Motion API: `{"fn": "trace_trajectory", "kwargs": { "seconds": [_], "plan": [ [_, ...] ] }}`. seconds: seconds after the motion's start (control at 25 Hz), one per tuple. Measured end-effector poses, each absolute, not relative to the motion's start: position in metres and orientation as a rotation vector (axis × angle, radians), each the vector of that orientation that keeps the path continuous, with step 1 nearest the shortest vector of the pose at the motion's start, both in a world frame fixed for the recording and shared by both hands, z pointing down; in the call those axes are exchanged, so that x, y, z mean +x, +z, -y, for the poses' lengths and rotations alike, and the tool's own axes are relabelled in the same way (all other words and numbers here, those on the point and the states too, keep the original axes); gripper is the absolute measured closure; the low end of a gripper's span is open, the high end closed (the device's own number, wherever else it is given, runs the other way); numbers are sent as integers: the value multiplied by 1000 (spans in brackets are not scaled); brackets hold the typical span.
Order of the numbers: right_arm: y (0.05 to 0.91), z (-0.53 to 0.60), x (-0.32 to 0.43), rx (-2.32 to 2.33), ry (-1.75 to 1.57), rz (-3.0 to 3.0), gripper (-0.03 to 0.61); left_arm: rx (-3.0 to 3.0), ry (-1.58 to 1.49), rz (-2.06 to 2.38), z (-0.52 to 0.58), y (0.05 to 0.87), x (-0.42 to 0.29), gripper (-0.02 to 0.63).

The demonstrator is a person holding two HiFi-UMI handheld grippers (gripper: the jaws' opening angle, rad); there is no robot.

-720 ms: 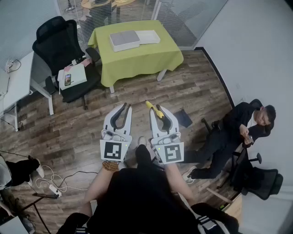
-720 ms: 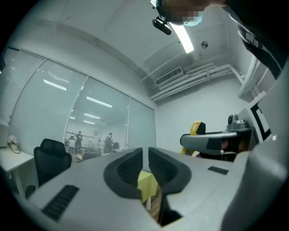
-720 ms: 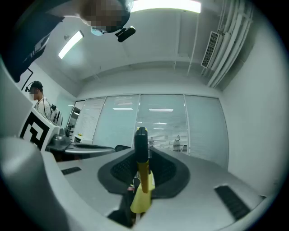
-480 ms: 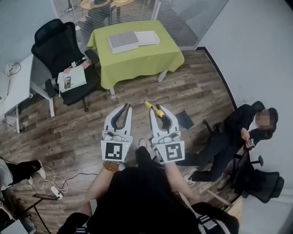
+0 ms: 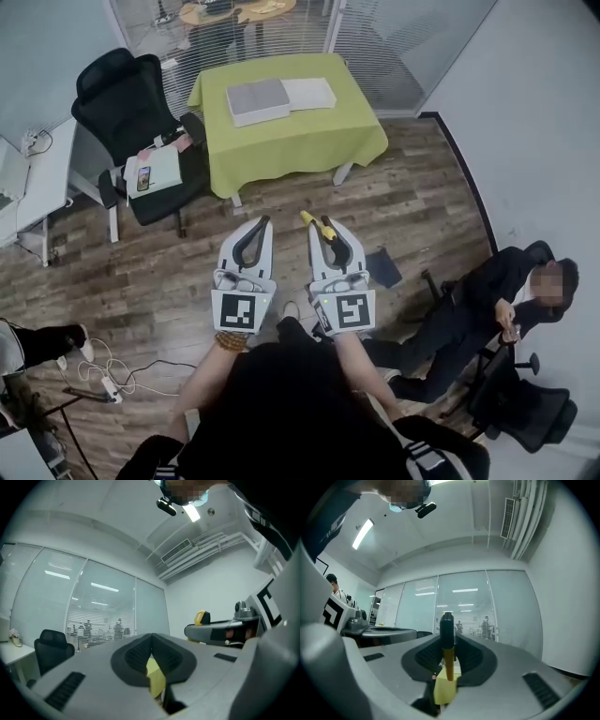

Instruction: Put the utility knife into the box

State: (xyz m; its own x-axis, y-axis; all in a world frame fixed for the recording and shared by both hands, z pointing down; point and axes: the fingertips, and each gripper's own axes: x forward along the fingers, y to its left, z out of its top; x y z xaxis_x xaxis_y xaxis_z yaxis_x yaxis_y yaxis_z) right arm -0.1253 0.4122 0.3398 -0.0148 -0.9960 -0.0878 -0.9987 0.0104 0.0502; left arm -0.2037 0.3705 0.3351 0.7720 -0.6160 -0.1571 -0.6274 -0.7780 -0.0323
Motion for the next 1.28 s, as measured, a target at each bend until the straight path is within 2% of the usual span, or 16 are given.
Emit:
{"fn": "trace_trajectory", "kwargs": {
  "seconds": [0.4,1.28],
  "plan": [
    [350,-380,-59,-2150,132,-2251,513,-2827,151,-1065,-342,347,-138,603],
    [373,-293,5,-2235,70,-2279,513,-2901,139,-1003,-248,370,-69,603]
  ]
}}
